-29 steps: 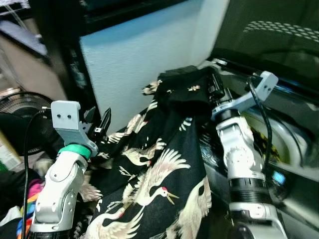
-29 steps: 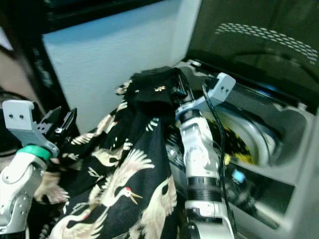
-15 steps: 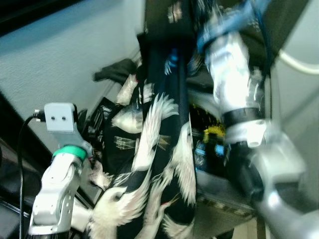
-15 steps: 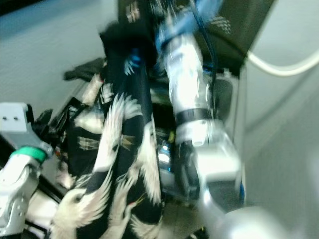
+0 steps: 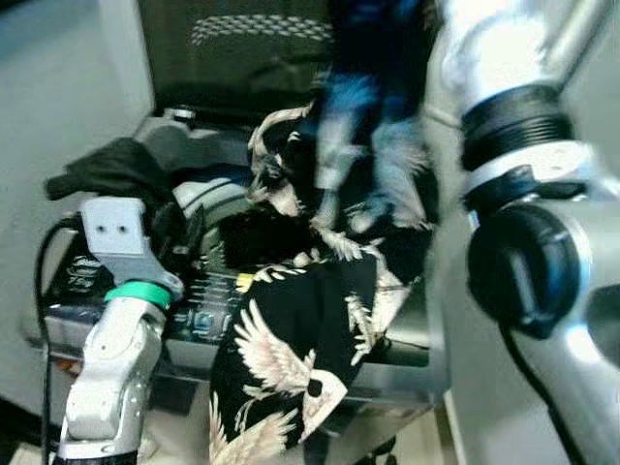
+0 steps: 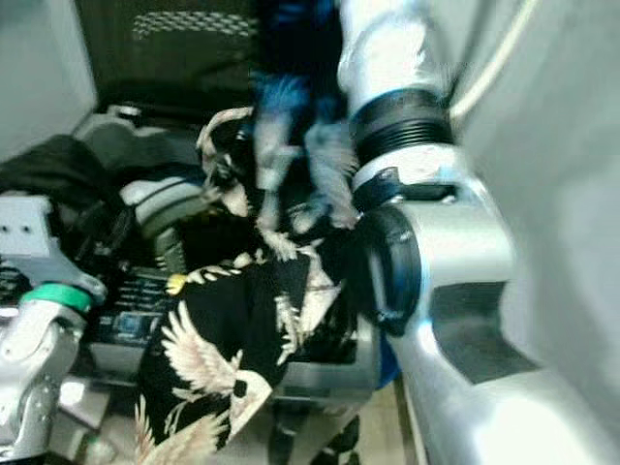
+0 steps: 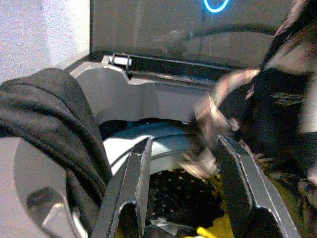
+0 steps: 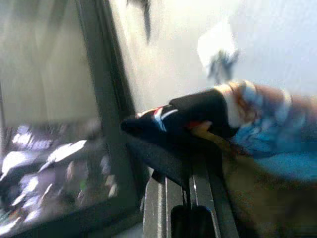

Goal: Clothes washing

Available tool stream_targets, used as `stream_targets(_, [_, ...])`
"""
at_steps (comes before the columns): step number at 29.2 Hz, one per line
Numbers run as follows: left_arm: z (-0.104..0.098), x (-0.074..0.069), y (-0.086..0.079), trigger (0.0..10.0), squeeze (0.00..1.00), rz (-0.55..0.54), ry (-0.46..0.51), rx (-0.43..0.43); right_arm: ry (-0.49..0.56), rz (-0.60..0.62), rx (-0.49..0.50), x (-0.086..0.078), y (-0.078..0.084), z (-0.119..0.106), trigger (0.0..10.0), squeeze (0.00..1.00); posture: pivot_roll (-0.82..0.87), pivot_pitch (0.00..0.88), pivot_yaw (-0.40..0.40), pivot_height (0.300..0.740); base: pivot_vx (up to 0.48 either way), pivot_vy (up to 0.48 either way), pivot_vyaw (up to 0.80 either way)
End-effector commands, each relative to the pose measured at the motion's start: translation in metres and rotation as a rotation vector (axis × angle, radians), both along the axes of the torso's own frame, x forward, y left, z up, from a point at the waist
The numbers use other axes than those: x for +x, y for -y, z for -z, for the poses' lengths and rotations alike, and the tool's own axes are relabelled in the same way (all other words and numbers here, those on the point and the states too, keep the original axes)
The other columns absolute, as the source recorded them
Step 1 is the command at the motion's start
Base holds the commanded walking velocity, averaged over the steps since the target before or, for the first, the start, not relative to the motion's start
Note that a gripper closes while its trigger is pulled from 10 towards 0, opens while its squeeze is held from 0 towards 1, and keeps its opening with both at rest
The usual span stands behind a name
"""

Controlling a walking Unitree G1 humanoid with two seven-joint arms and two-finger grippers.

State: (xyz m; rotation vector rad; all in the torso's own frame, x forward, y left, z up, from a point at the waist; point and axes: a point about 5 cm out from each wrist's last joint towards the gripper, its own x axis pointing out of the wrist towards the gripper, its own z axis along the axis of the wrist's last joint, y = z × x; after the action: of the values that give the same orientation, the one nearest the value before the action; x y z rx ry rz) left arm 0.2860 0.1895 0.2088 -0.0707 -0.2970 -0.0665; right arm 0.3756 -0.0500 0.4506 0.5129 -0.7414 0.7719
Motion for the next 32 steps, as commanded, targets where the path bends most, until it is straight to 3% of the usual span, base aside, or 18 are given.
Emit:
stream_targets(1, [0.013, 0.0, 0.0, 10.0, 0.0, 0.001, -0.066, -0.008, -0.085, -0.042, -0.111, 0.009, -0.014, 0.034, 10.0, 0.0, 0.16, 0.025, 0.007, 0.74, 0.0, 0.0, -0.8])
stream_targets(4, [0.013, 0.0, 0.0, 10.0, 0.0, 0.0, -0.067, -0.009, -0.172, -0.133, -0.343, 0.01, -0.042, 0.094, 10.0, 0.0, 0.16, 0.025, 0.007, 0.74, 0.0, 0.0, -0.8])
stream_targets(5, [0.013, 0.0, 0.0, 10.0, 0.0, 0.0, -0.067, -0.009, -0.172, -0.133, -0.343, 0.01, -0.042, 0.094, 10.0, 0.0, 0.16, 0.025, 0.007, 0.74, 0.0, 0.0, -0.8])
stream_targets(6, [0.013, 0.0, 0.0, 10.0, 0.0, -0.002, -0.067, -0.009, -0.236, -0.173, -0.457, 0.009, -0.05, 0.126, 10.0, 0.0, 0.16, 0.025, 0.009, 0.74, 0.0, 0.0, 0.0])
stream_targets(7, [0.013, 0.0, 0.0, 10.0, 0.0, -0.002, -0.067, -0.009, -0.236, -0.173, -0.457, 0.009, -0.05, 0.126, 10.0, 0.0, 0.16, 0.025, 0.009, 0.74, 0.0, 0.0, 0.0])
stream_targets(8, [0.013, 0.0, 0.0, 10.0, 0.0, -0.004, -0.069, -0.009, -0.294, -0.193, -0.54, 0.007, -0.054, 0.154, 10.0, 0.0, 0.16, 0.025, 0.009, 0.74, 0.0, 0.0, 0.0])
stream_targets(10, [0.013, 0.0, 0.0, 10.0, 0.0, -0.007, -0.073, -0.007, -0.449, -0.184, -0.619, 0.007, -0.051, 0.196, 10.0, 0.0, 0.16, 0.026, 0.009, 0.74, 0.0, 0.0, 0.0])
stream_targets(11, [0.013, 0.0, 0.0, 10.0, 0.0, -0.007, -0.073, -0.007, -0.449, -0.184, -0.619, 0.007, -0.051, 0.196, 10.0, 0.0, 0.16, 0.026, 0.009, 0.74, 0.0, 0.0, 0.0])
stream_targets(12, [0.012, -0.001, 0.0, 10.0, 0.0, 0.003, -0.077, 0.023, -0.574, -0.075, -0.589, 0.016, -0.029, 0.218, 10.0, 0.0, 0.16, 0.028, 0.013, 0.74, 0.0, 0.0, 0.0])
stream_targets(16, [0.012, -0.003, 0.001, 10.0, 0.0, 0.014, -0.081, 0.045, -0.62, -0.017, -0.499, 0.019, -0.009, 0.221, 10.0, 0.0, 0.16, 0.028, 0.013, 0.74, 0.0, 0.0, 0.0])
stream_targets(20, [0.012, -0.007, 0.0, 10.0, 0.0, 0.005, -0.071, 0.053, -0.574, 0.02, -0.377, 0.019, 0.006, 0.202, 10.0, 0.0, 0.16, 0.03, 0.022, 0.74, 0.0, 0.0, 0.0])
stream_targets(21, [0.008, -0.009, -0.004, 10.0, 0.0, -0.052, -0.035, 0.065, -0.559, 0.036, -0.324, 0.018, 0.011, 0.195, 10.0, 0.0, 0.16, 0.029, 0.025, 0.74, 0.0, 0.0, 0.0])
stream_targets(23, [0.008, -0.009, -0.004, 10.0, 0.0, -0.052, -0.035, 0.065, -0.559, 0.036, -0.324, 0.018, 0.011, 0.195, 10.0, 0.0, 0.16, 0.029, 0.025, 0.74, 0.0, 0.0, 0.0])
stream_targets(24, [-0.003, -0.015, -0.015, 10.0, 0.0, -0.181, 0.034, 0.075, -0.542, 0.052, -0.246, 0.015, 0.018, 0.185, 10.0, 0.0, 0.16, 0.029, 0.026, 0.74, 0.0, 0.0, 0.0])
stream_targets(25, [-0.003, -0.015, -0.015, 10.0, 0.0, -0.181, 0.034, 0.075, -0.542, 0.052, -0.246, 0.015, 0.018, 0.185, 10.0, 0.0, 0.16, 0.029, 0.026, 0.74, 0.0, 0.0, 0.0])
stream_targets(27, [-0.015, -0.022, -0.034, 10.0, 0.0, -0.294, 0.069, 0.103, -0.52, 0.08, -0.197, 0.014, 0.026, 0.176, 10.0, 0.0, 0.17, 0.028, 0.019, 0.74, 0.0, 0.0, 0.0])
stream_targets(28, [-0.015, -0.022, -0.034, 10.0, 0.0, -0.294, 0.069, 0.103, -0.52, 0.08, -0.197, 0.014, 0.026, 0.176, 10.0, 0.0, 0.17, 0.028, 0.019, 0.74, 0.0, 0.0, 0.0])
stream_targets(32, [-0.025, -0.02, -0.048, 10.0, 0.0, -0.245, 0.027, 0.239, -0.502, 0.121, -0.082, 0.018, 0.044, 0.158, 10.0, 0.0, 0.18, 0.027, 0.006, 0.74, 0.0, 0.0, 0.0])
